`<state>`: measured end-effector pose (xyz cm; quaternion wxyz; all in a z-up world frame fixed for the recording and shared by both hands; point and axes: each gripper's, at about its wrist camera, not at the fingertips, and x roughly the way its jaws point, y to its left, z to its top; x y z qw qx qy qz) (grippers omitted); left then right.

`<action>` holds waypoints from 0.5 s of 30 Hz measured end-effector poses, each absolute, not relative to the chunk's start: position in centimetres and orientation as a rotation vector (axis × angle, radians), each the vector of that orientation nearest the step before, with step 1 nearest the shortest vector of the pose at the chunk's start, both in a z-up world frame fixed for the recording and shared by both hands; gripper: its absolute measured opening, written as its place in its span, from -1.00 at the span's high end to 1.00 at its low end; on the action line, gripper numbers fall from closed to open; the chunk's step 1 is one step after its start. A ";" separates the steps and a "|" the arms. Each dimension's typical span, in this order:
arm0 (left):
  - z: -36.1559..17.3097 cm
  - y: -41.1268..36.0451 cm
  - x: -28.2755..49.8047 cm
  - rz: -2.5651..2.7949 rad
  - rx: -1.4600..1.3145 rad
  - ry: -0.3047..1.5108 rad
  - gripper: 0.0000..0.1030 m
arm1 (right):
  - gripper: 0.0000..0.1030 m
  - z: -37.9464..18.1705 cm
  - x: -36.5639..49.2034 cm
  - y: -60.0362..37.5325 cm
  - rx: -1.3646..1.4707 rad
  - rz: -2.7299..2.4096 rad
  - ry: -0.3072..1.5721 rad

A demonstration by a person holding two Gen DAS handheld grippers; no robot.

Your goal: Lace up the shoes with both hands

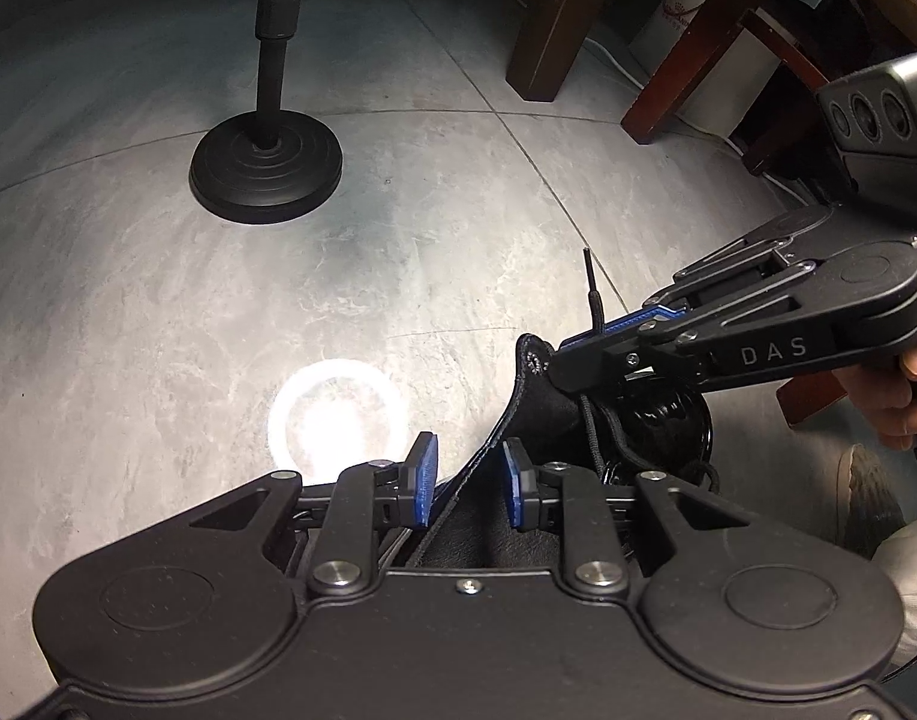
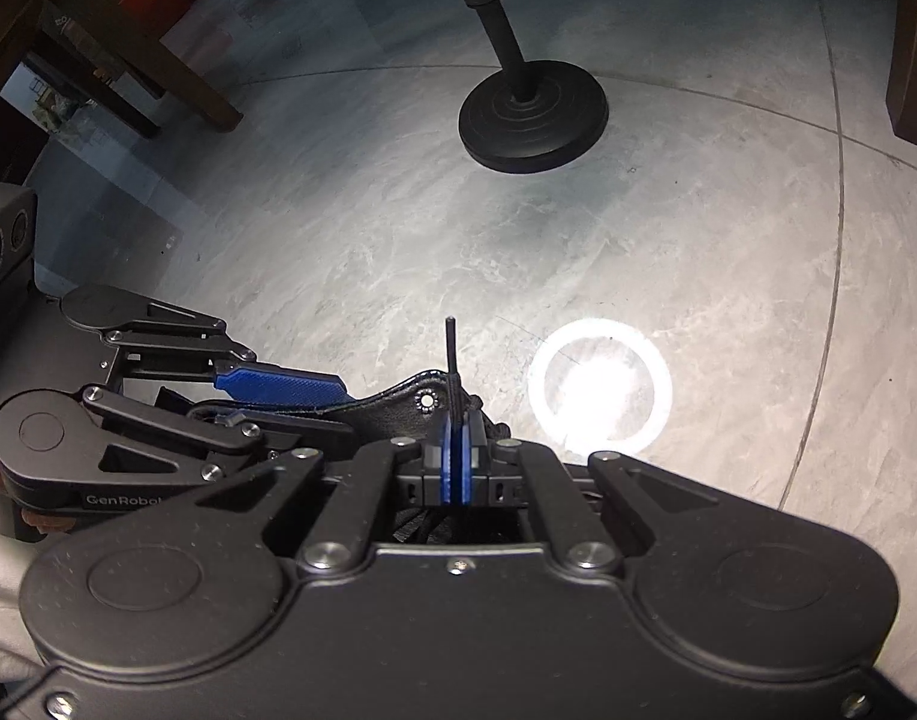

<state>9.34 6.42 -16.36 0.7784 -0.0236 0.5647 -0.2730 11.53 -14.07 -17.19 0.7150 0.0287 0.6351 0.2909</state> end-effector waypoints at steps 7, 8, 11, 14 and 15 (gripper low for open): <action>-16.8 6.9 10.3 -0.620 -0.148 1.231 0.48 | 0.97 -17.2 11.4 -15.2 0.097 0.601 1.423; -16.9 6.7 10.5 -0.631 -0.133 1.228 0.48 | 0.97 -17.1 11.3 -15.4 0.103 0.586 1.424; -16.6 5.8 10.6 -0.641 -0.084 1.214 0.48 | 0.95 -16.9 11.2 -15.8 0.117 0.553 1.426; -16.0 4.9 10.0 -0.672 -0.018 1.173 0.47 | 0.94 -17.2 11.3 -16.2 0.137 0.546 1.441; -15.8 4.9 9.9 -0.687 -0.020 1.166 0.47 | 0.94 -17.2 11.4 -16.2 0.148 0.546 1.448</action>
